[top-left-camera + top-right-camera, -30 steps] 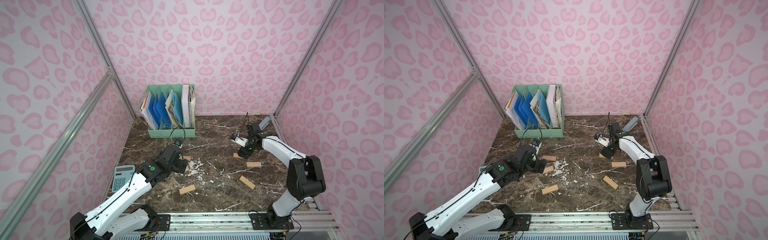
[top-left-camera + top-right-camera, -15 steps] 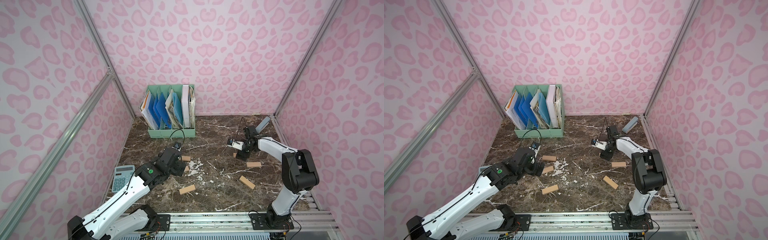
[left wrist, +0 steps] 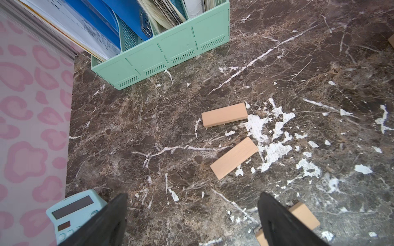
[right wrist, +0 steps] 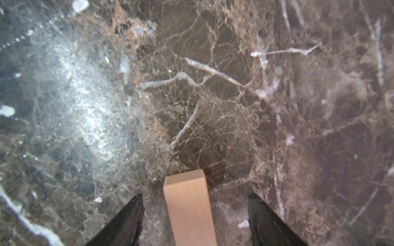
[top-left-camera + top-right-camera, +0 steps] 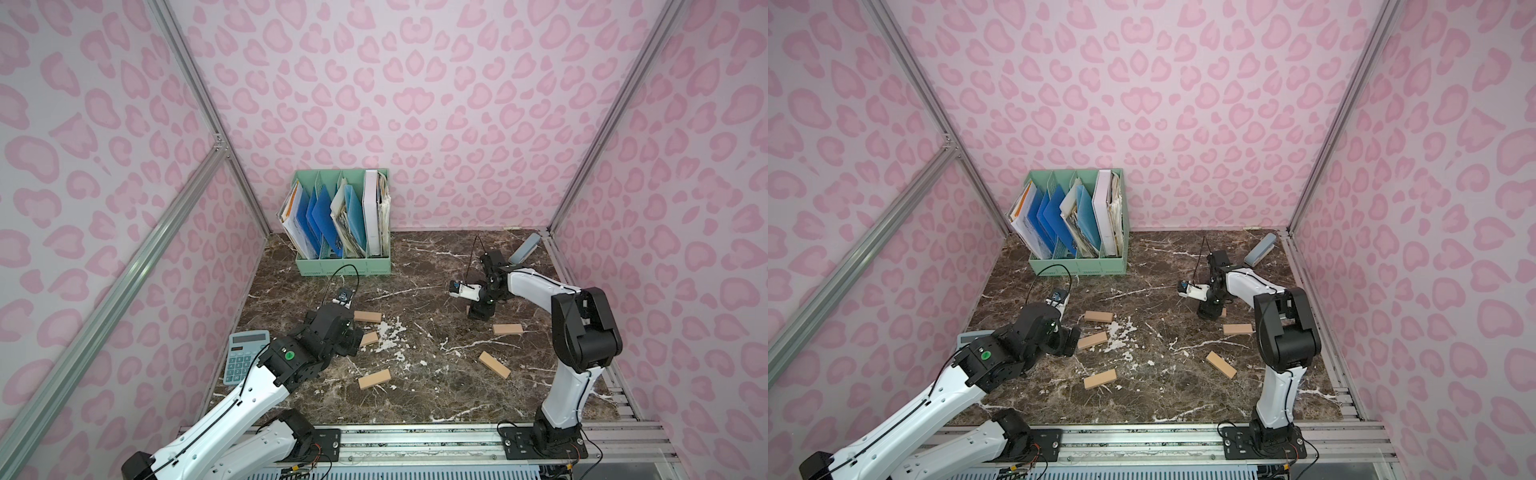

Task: Assemble the number 6 with building blocks
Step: Move the building block to the center of the board.

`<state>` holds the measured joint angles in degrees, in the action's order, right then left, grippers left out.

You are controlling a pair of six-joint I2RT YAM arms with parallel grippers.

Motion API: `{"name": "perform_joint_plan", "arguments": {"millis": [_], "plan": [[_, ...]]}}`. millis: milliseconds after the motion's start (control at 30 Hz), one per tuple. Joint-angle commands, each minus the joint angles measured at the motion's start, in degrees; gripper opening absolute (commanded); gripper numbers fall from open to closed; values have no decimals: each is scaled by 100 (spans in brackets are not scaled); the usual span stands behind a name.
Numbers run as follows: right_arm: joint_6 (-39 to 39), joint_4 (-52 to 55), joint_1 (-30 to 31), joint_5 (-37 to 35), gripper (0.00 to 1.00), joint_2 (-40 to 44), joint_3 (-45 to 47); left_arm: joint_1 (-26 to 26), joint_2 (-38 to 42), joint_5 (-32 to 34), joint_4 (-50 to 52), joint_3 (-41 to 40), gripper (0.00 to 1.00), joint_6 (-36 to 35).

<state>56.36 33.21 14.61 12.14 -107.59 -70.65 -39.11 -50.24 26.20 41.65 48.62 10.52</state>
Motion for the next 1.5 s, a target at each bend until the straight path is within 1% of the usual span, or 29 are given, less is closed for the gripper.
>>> {"name": "perform_joint_plan", "arguments": {"millis": [0,233,400,533,567,633,767,867,900,1000,1067,1100,1133,1167,1200,1367,1467], "plan": [[117,142,-70,199,78,135,116,7,-10,112,48,14,99,20],[60,-159,-120,-93,78,336,539,4,-39,170,-29,7,99,-68],[73,-268,-177,-308,78,140,410,8,48,254,-21,-30,99,-42],[90,-222,-182,-336,75,-66,265,4,130,328,50,-37,99,-41],[90,-212,-187,-335,73,-92,255,7,149,350,80,-37,99,-36],[132,-121,-185,-283,66,-159,186,1,211,439,135,-69,99,3],[121,-70,-172,-276,62,-192,147,6,294,654,221,-99,99,103],[126,-42,-170,-209,56,-166,165,1,330,763,211,-125,99,110],[185,19,-174,-158,51,-163,154,6,326,816,190,-133,99,117],[180,63,-137,-111,48,-151,156,7,306,903,119,-135,99,135],[170,97,-86,-99,38,-165,149,2,278,922,76,-132,99,139],[156,114,-41,-95,31,-187,134,10,256,930,48,-121,99,135],[156,133,-1,-90,19,-207,115,8,238,938,34,-107,99,140],[150,141,48,-97,11,-231,94,3,226,953,15,-101,99,140],[123,174,111,-99,7,-265,70,6,217,965,-4,-100,99,136],[55,335,325,-15,7,-464,-132,3,256,1032,-42,-98,99,141],[68,541,576,42,7,-682,-481,3,320,1096,-32,-106,99,145]]}}
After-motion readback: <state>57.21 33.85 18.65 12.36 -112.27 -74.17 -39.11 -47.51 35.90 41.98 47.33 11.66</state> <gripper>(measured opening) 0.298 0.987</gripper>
